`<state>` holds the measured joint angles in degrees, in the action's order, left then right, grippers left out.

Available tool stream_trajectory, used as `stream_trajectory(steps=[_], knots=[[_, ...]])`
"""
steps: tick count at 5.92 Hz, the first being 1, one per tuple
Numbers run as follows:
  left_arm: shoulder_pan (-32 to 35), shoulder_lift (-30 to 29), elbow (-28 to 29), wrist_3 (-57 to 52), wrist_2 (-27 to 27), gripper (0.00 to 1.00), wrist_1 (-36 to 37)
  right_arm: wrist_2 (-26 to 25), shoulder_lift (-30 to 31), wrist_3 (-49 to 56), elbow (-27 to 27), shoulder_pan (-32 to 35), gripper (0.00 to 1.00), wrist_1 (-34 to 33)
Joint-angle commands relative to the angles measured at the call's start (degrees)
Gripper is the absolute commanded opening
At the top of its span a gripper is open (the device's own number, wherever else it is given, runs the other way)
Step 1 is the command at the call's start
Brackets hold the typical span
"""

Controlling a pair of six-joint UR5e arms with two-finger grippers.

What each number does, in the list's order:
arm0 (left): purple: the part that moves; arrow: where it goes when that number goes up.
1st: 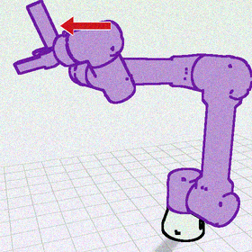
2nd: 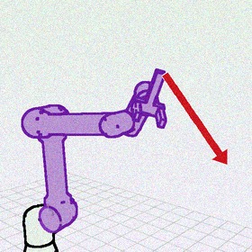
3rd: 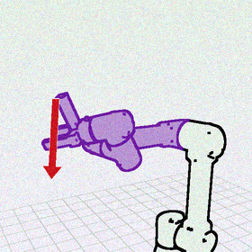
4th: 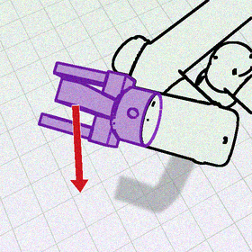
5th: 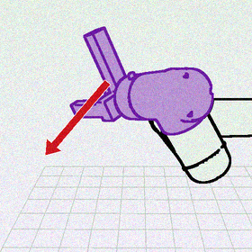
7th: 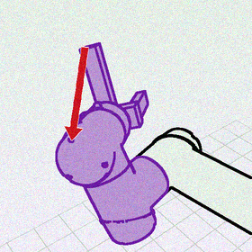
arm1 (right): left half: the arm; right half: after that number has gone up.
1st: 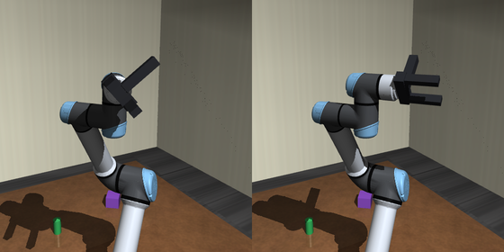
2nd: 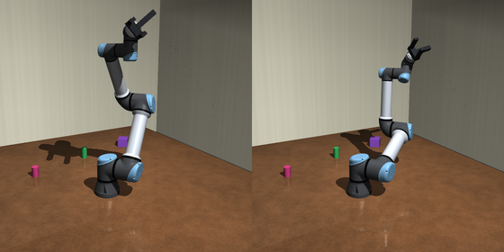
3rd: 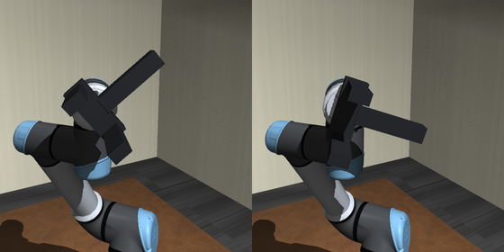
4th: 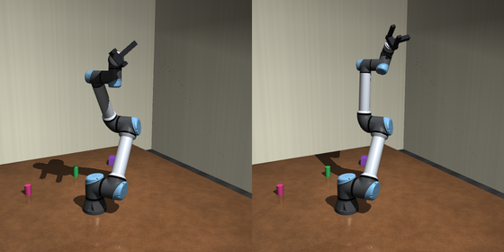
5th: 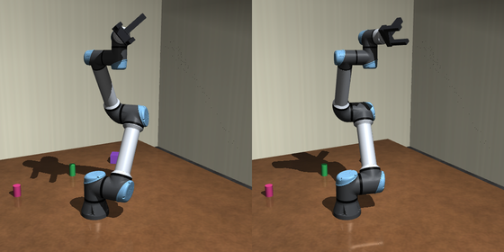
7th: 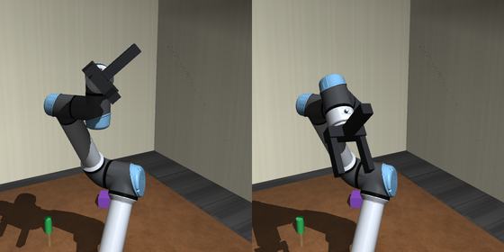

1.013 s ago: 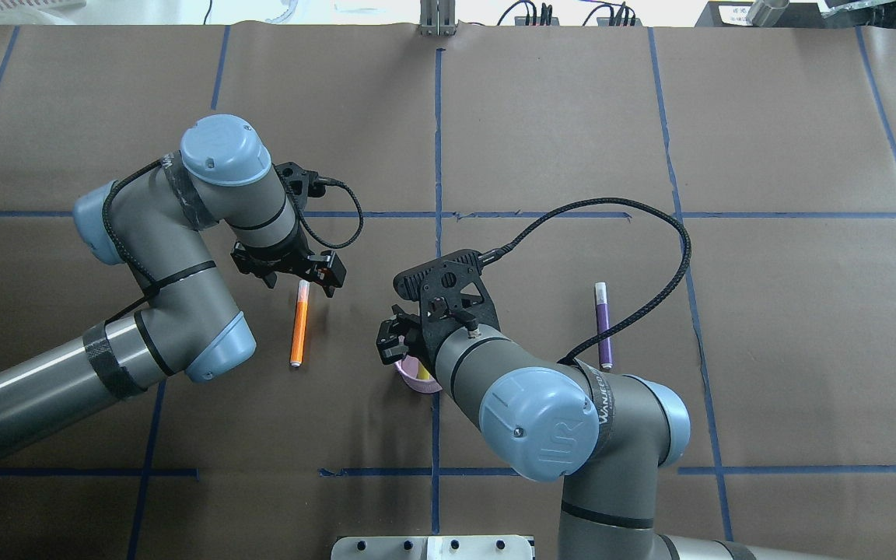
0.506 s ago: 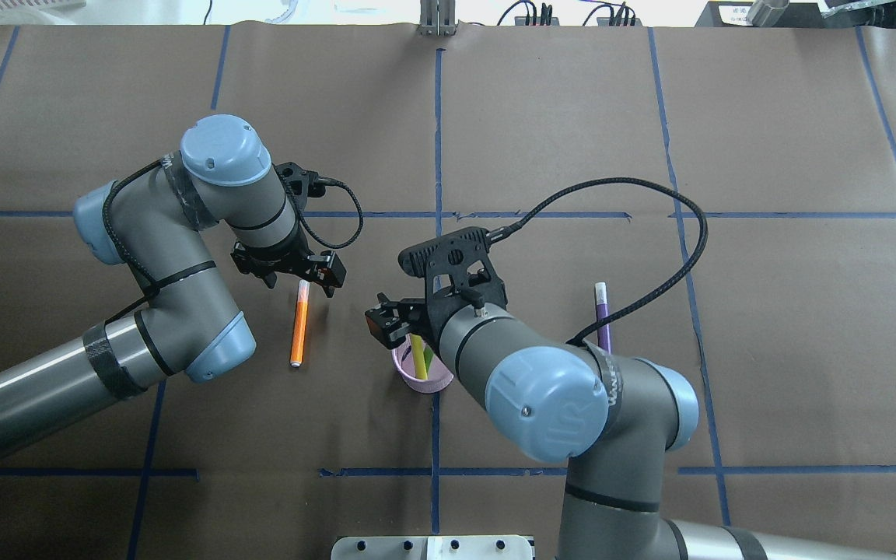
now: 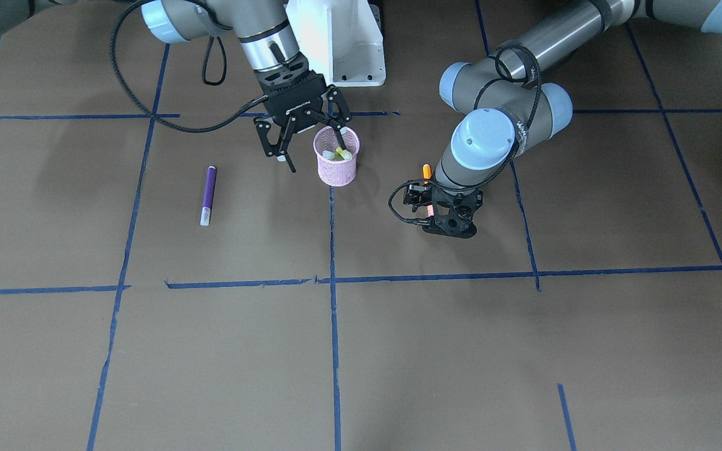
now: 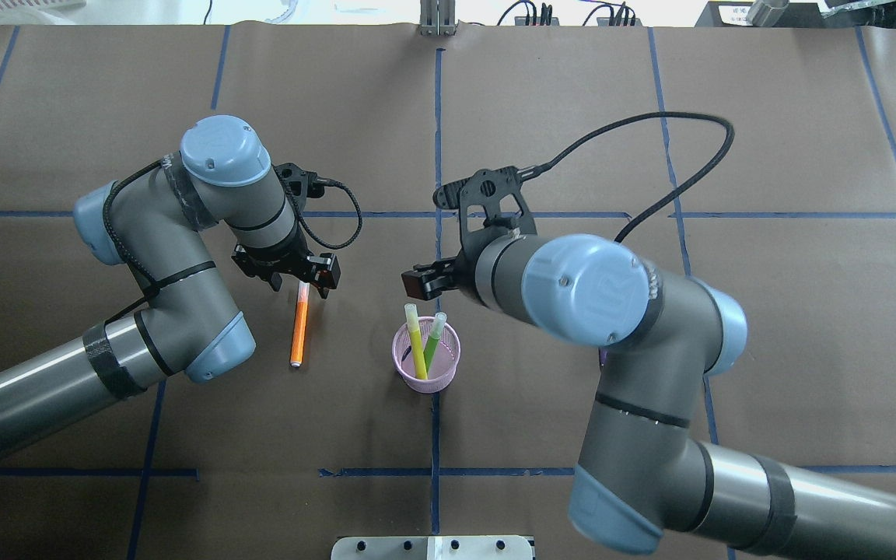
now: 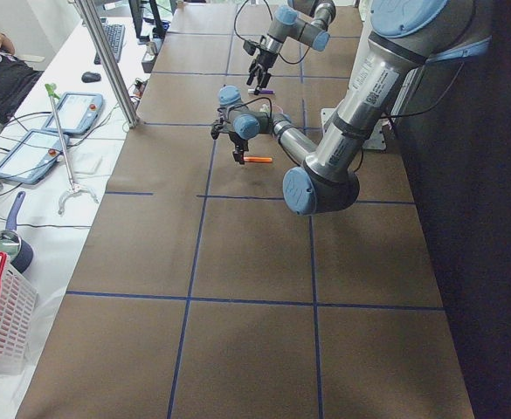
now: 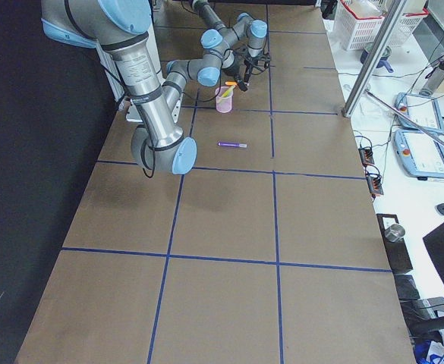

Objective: Collect pens into pen holder
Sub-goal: 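Grasp the orange marker with the left gripper while the right gripper withdraws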

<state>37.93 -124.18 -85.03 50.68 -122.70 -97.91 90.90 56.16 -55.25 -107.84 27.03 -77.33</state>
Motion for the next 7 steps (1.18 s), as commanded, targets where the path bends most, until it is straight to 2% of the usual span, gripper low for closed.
stream_trajectory(steps=[1,2,3,4,5,6,7], knots=[[0.0,0.2,0.5,0.0,0.0,0.76,0.0,8.9,0.5,0.4,-0.6,6.3,1.0,-3.3],[0.0,0.1,0.4,0.0,0.0,0.65,0.0,9.1,0.4,0.4,-0.6,6.9,1.0,-3.3],[0.0,0.0,0.5,0.0,0.0,0.49,0.0,10.0,0.4,0.4,-0.6,7.5,1.0,-3.3],[0.0,0.0,0.4,0.0,0.0,0.31,0.0,11.0,0.4,0.4,-0.6,8.4,1.0,-3.4],[0.0,-0.1,0.4,0.0,0.0,0.08,0.0,12.7,0.5,0.4,-0.6,9.5,1.0,-3.4],[0.0,-0.1,0.4,0.0,0.0,0.02,0.0,13.4,0.6,0.5,-0.6,10.3,1.0,-3.4],[0.6,-0.2,-0.2,0.0,0.0,0.0,0.1,16.0,0.6,1.5,-0.5,12.7,1.0,-4.9]])
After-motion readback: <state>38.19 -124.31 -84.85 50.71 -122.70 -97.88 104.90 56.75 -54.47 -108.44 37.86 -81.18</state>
